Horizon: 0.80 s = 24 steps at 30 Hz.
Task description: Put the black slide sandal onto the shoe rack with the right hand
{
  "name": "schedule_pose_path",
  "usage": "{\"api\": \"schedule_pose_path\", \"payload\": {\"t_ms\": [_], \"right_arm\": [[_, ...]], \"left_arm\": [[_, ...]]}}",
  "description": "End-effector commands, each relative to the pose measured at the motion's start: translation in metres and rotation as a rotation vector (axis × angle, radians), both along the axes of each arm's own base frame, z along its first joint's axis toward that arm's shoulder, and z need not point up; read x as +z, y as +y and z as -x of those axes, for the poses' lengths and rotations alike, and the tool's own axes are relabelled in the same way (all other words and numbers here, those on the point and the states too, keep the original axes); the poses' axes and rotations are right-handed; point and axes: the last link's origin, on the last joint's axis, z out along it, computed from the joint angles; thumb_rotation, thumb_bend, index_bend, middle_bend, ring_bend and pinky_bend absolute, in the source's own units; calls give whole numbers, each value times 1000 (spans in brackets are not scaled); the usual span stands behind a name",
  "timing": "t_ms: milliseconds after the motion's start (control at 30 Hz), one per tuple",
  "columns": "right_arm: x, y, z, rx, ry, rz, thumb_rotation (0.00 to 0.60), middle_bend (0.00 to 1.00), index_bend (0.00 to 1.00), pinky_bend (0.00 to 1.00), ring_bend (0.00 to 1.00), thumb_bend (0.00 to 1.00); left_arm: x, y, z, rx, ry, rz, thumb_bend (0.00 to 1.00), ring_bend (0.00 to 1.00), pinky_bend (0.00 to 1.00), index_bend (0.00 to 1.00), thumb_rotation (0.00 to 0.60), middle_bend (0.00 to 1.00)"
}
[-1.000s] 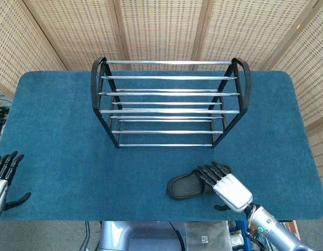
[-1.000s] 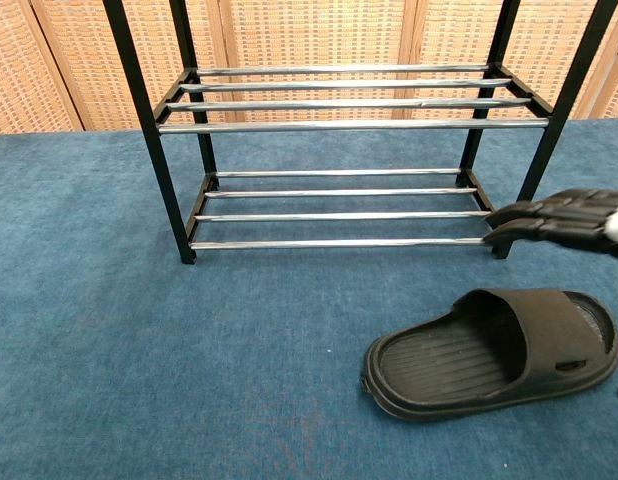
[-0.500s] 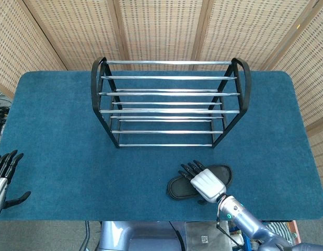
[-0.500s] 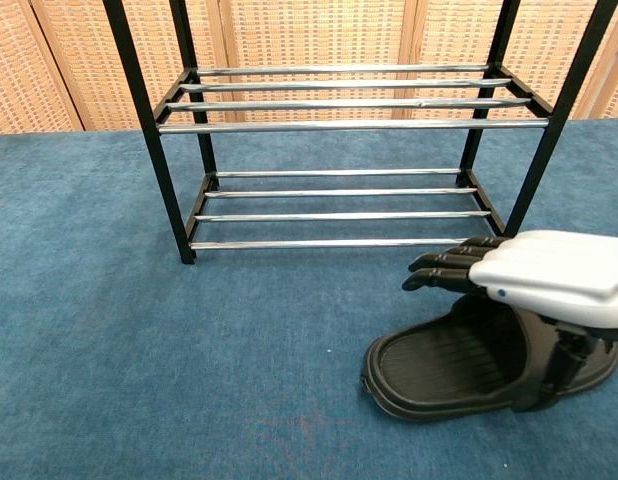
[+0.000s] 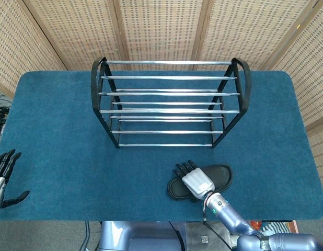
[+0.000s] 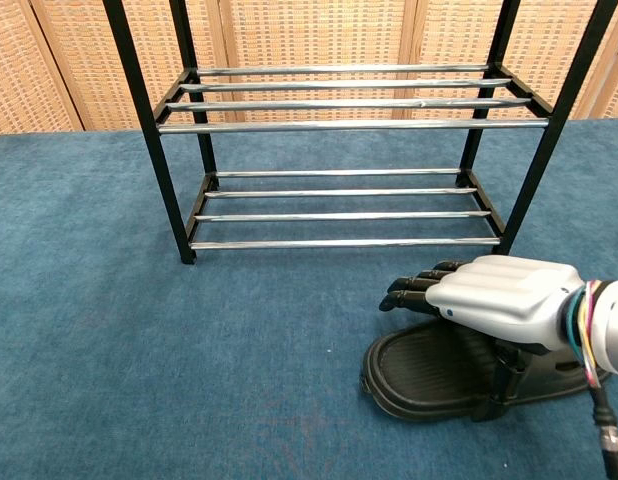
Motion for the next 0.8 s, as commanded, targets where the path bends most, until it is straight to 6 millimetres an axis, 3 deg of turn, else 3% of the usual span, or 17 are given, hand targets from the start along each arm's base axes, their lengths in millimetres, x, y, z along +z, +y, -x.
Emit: {"api": "schedule_pose_path", "payload": {"t_ms": [33,367,533,633,800], "right_arm": [[-2,-1,1,-1,12,6,600,86,3,54,0,53],[-9,-3,2,6,40,-5,600,203,122,177,61,220],[-11,-5,4,25,67,-7,600,362,300,325,198,344],[-8,-5,4,52,75,-5,600,431,388,354,249,432],[0,1,1,112,48,-14,600,454,414,355,264,532]], "left_arm": [[0,0,0,0,0,3,192,0,0,0,600,0],[-1,0,-1,-1,2,2,193,0,0,0,600,0],[-1,1,0,1,1,3,192,0,0,0,600,0],[-1,2,0,2,1,4,192,0,0,0,600,0],[0,2,0,2,-3,1,192,0,0,0,600,0]]}}
